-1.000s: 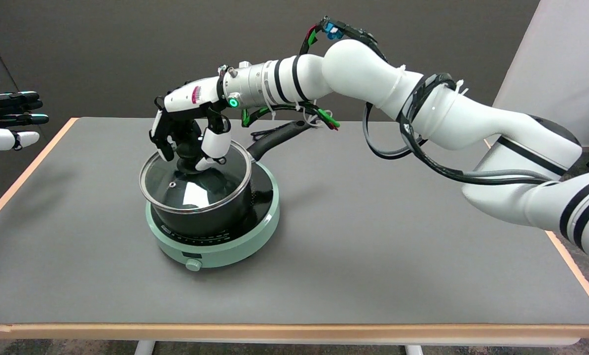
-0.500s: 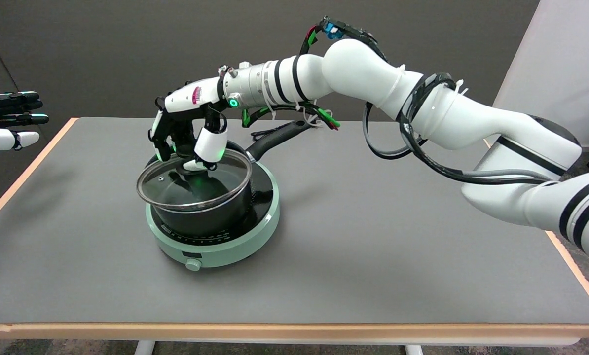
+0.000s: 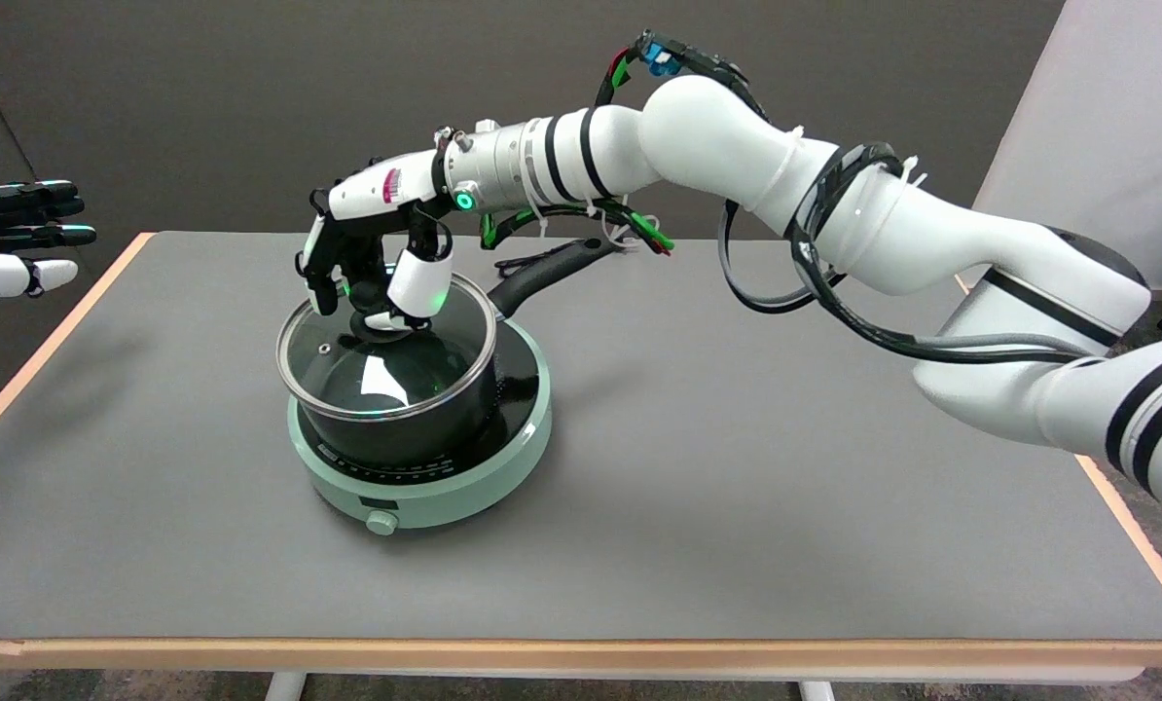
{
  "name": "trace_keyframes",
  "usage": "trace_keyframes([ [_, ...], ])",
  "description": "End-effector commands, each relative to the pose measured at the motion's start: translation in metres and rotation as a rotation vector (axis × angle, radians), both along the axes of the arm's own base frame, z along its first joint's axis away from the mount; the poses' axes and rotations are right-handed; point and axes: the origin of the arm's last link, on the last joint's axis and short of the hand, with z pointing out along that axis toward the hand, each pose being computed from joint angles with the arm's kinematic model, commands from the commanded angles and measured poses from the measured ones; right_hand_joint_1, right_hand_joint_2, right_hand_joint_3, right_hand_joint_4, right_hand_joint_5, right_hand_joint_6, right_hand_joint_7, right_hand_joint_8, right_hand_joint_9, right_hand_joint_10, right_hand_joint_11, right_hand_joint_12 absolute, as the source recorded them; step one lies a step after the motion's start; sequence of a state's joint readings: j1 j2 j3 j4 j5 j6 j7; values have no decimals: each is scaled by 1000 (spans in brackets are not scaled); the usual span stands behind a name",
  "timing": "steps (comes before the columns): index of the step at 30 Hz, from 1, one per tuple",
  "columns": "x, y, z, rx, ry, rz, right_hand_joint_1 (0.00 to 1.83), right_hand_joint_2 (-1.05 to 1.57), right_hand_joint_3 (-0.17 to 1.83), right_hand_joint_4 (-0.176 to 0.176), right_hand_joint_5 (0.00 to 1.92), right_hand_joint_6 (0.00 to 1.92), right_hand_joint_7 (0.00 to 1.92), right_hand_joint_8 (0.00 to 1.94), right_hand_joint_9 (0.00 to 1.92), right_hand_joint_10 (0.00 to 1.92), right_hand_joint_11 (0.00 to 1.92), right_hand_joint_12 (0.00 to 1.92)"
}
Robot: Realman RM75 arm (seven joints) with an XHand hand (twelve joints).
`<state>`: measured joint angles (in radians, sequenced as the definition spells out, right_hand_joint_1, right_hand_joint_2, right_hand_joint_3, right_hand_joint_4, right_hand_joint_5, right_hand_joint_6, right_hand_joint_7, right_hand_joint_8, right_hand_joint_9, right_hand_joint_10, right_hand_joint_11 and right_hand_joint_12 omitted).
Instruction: Place the pot lid onto the pot.
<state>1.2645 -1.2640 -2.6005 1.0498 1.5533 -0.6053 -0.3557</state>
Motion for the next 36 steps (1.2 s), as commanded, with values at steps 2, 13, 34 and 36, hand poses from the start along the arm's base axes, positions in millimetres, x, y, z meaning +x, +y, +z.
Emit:
trace_keyframes([
  [2,-2,-1,4,-8,-1,0,951,675,939,176,691,560,856,384,806,613,477,847],
  [13,2,-1,3,-7,-4,10,874,589,933,176,630,355,786,296,757,544,422,752],
  [34,42,-5,58,-136,-128,199,496,213,771,64,30,108,9,30,-1,148,93,591],
  [36,52,-4,76,-178,-196,220,477,208,768,63,27,97,8,29,-1,148,91,584],
])
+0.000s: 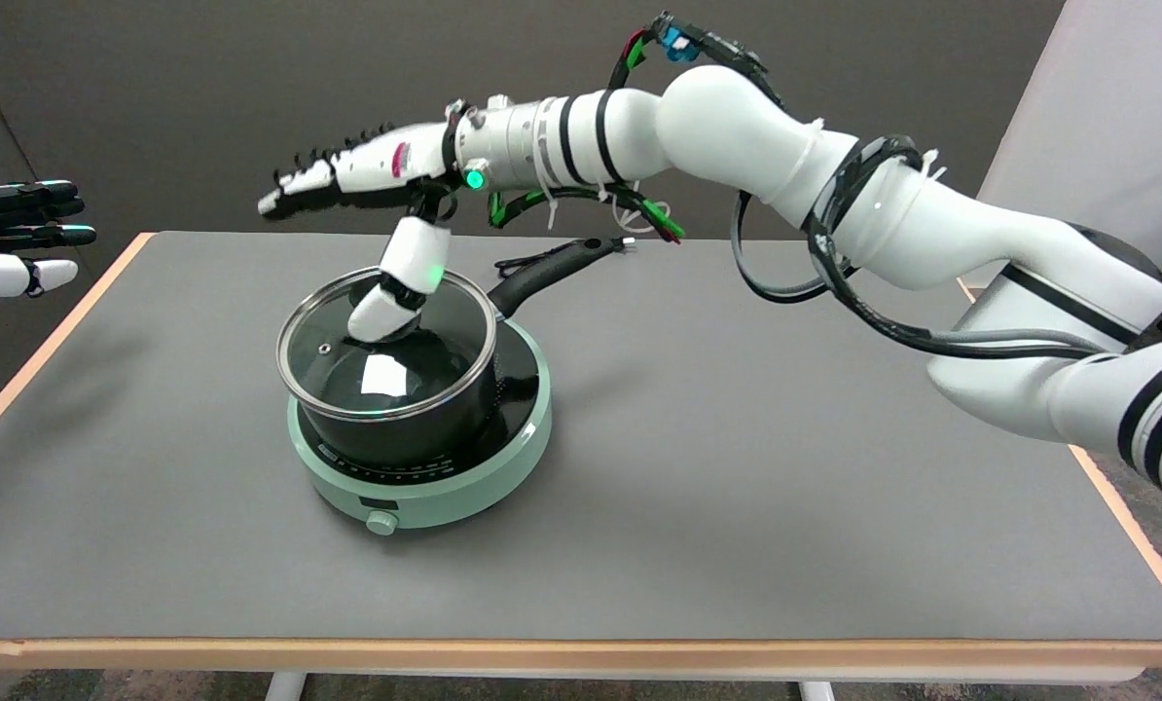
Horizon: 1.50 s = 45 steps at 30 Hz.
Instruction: Place the pot lid onto the pot.
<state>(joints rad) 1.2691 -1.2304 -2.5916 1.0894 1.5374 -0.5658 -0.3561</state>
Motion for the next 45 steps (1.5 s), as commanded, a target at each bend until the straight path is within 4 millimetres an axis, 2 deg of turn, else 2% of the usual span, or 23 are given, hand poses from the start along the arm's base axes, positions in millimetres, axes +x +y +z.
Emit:
trace_keyframes([
  [1,42,-2,79,-181,-228,170,466,205,767,63,25,89,7,27,-1,148,90,579],
  [5,51,8,113,-241,-315,216,448,198,764,64,21,76,7,30,-1,151,90,575],
  [7,52,16,128,-264,-320,251,401,290,744,68,3,124,-1,83,-1,147,102,545],
  [11,59,35,154,-308,-303,367,457,215,768,70,27,95,13,65,0,152,90,570],
  [12,60,41,164,-333,-304,396,431,275,763,72,19,123,1,112,-1,157,96,552],
  [15,58,56,190,-405,-310,455,445,227,790,70,46,126,37,85,18,143,79,579],
  [19,52,77,215,-485,-327,515,432,252,809,71,49,163,41,118,30,150,66,603],
  [21,54,92,236,-556,-378,564,425,267,818,76,60,171,49,138,36,160,81,618],
  [22,53,97,244,-583,-397,573,439,293,780,83,83,143,64,137,37,181,113,577],
  [26,33,122,281,-736,-501,595,415,290,834,84,73,181,56,166,43,193,101,629],
  [31,15,146,314,-880,-566,618,425,294,835,83,69,155,63,142,51,171,99,618],
  [33,7,158,330,-951,-592,636,425,303,839,67,57,121,50,99,46,143,67,594],
  [36,-2,172,346,-1017,-652,636,415,352,863,53,65,97,58,60,54,100,58,572],
  [40,-13,182,361,-1062,-743,599,424,405,892,56,94,171,66,81,55,110,93,588],
  [42,-20,185,370,-1085,-793,568,340,433,868,60,106,161,67,118,56,143,101,562],
  [45,-31,190,382,-1106,-902,510,296,482,894,41,135,168,83,118,71,139,96,553],
])
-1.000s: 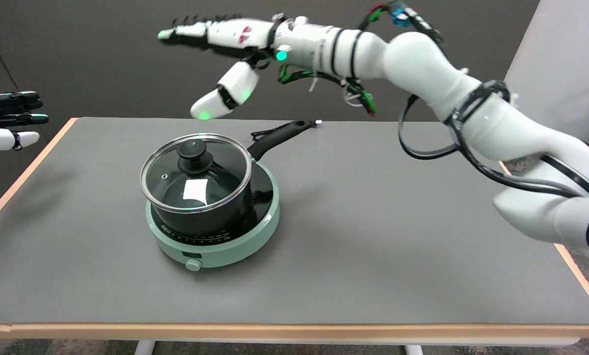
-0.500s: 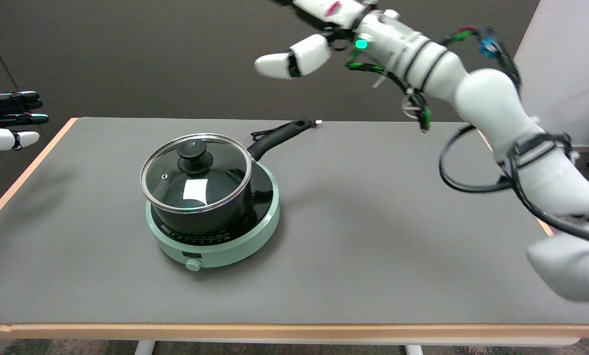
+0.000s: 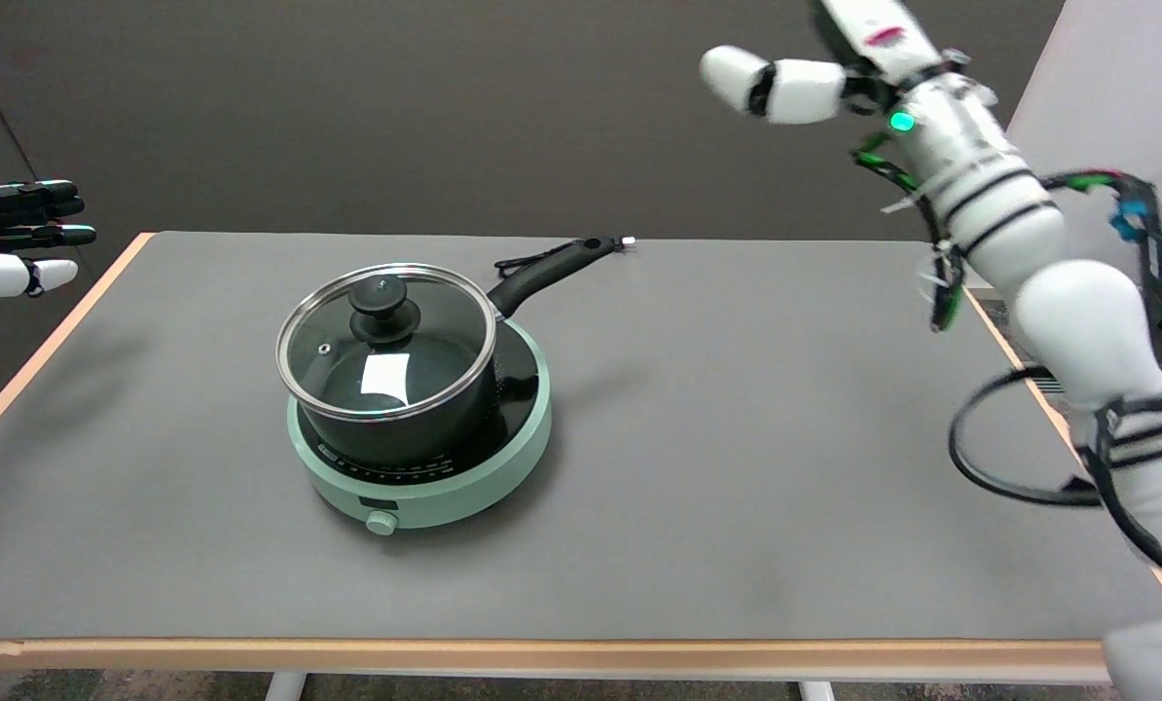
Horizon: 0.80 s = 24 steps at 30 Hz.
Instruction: Place the pot lid onto the pot.
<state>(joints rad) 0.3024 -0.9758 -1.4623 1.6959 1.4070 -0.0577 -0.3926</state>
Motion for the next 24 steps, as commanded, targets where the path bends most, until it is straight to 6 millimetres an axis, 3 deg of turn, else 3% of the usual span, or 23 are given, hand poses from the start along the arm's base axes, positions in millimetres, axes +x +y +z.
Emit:
trace_keyframes([
  [1,-49,83,106,-259,-405,45,269,524,924,19,146,166,91,102,84,116,93,494],
  [2,-54,84,109,-246,-451,32,250,547,923,-1,157,172,87,111,73,123,93,443],
  [3,-57,83,110,-236,-478,26,377,590,1000,-13,164,210,120,48,87,44,94,398],
  [4,-62,84,113,-225,-522,15,388,625,1025,-22,172,212,127,27,88,9,94,361],
  [6,-71,84,116,-206,-582,-6,219,628,950,-42,186,177,77,119,59,121,72,330],
  [8,-79,85,121,-186,-661,-26,361,638,995,-52,186,228,99,87,78,61,67,272],
  [9,-81,85,122,-179,-681,-29,222,667,963,-54,215,183,76,128,56,124,63,267],
  [11,-86,87,125,-175,-724,-35,366,653,1007,-58,199,242,100,95,85,71,70,220],
  [12,-87,87,126,-176,-731,-36,229,681,975,-57,228,191,80,129,63,126,59,228],
  [15,-91,87,128,-182,-744,-37,235,695,979,-58,238,195,79,133,63,135,51,204],
  [16,-92,87,127,-183,-745,-41,525,642,1041,-60,192,293,126,67,107,39,83,99],
  [23,-95,82,123,-173,-748,-52,544,641,1042,-58,198,300,129,69,110,37,86,64],
  [24,-95,81,122,-169,-748,-54,448,662,1021,-57,218,270,111,95,93,75,69,102],
])
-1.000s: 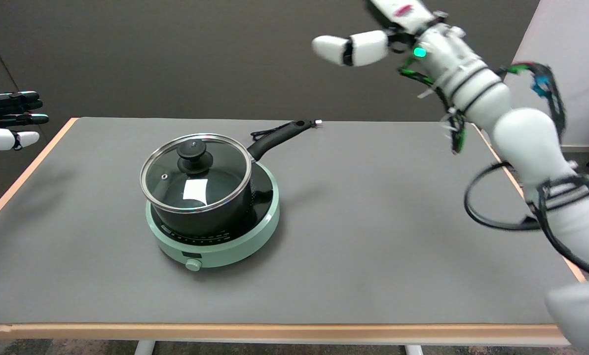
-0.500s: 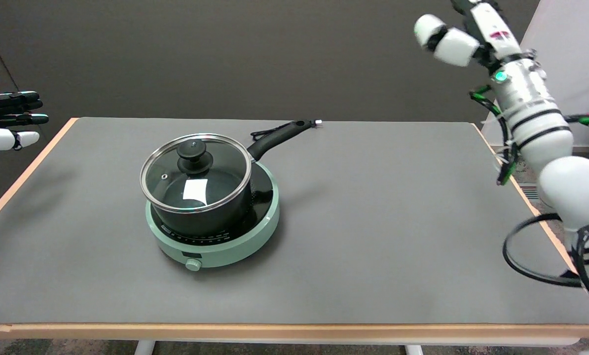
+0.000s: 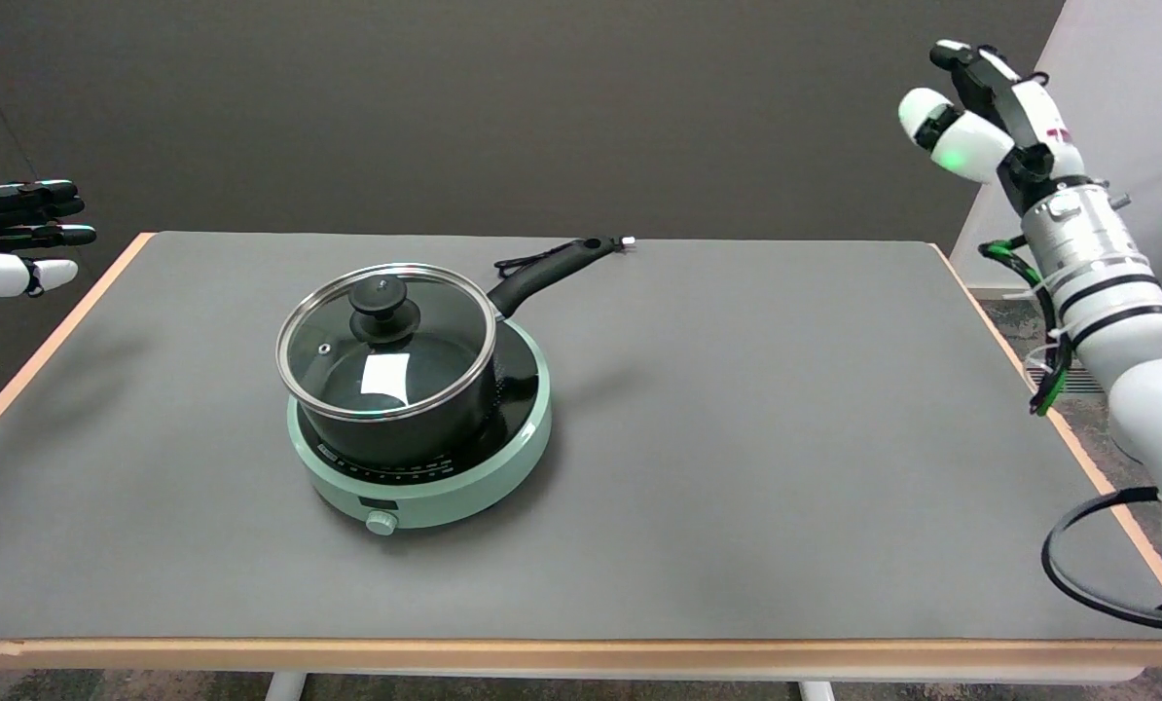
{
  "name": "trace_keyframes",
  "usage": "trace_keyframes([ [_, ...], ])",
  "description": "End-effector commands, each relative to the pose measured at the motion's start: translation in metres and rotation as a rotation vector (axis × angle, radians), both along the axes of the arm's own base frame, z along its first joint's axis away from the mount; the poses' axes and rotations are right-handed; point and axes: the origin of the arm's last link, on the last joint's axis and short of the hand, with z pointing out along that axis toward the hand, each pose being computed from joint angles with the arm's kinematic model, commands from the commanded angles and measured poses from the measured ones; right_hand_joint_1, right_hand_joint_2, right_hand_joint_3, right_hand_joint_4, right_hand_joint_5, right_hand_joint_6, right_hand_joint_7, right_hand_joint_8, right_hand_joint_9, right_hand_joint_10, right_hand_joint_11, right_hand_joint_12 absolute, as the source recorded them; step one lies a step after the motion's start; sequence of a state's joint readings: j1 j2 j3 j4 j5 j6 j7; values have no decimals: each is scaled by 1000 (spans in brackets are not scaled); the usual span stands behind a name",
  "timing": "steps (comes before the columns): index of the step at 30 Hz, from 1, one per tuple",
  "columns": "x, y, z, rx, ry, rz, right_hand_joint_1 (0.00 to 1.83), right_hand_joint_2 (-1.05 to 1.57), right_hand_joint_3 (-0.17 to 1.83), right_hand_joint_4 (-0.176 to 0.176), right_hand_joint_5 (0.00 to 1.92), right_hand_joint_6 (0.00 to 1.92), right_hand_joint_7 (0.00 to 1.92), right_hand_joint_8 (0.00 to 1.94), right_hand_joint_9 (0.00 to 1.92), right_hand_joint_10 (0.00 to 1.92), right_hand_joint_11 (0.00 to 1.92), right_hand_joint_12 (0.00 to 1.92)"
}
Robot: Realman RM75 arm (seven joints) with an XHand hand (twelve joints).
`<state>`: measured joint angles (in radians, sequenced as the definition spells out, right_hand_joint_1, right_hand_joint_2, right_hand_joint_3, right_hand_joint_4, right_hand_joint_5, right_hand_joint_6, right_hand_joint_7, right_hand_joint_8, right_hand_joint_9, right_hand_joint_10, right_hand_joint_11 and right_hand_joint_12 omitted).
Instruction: Place the pot lid onto the pot.
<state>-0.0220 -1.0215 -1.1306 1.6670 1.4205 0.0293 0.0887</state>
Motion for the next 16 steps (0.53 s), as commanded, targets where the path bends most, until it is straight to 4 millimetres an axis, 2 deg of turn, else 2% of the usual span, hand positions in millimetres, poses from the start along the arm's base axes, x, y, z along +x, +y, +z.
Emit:
trace_keyframes([
  [1,-28,11,17,-1,-187,-17,242,704,982,-57,252,208,74,144,58,150,32,185],
  [16,-22,8,18,3,-182,-1,255,705,982,-52,267,214,82,143,55,147,16,167],
])
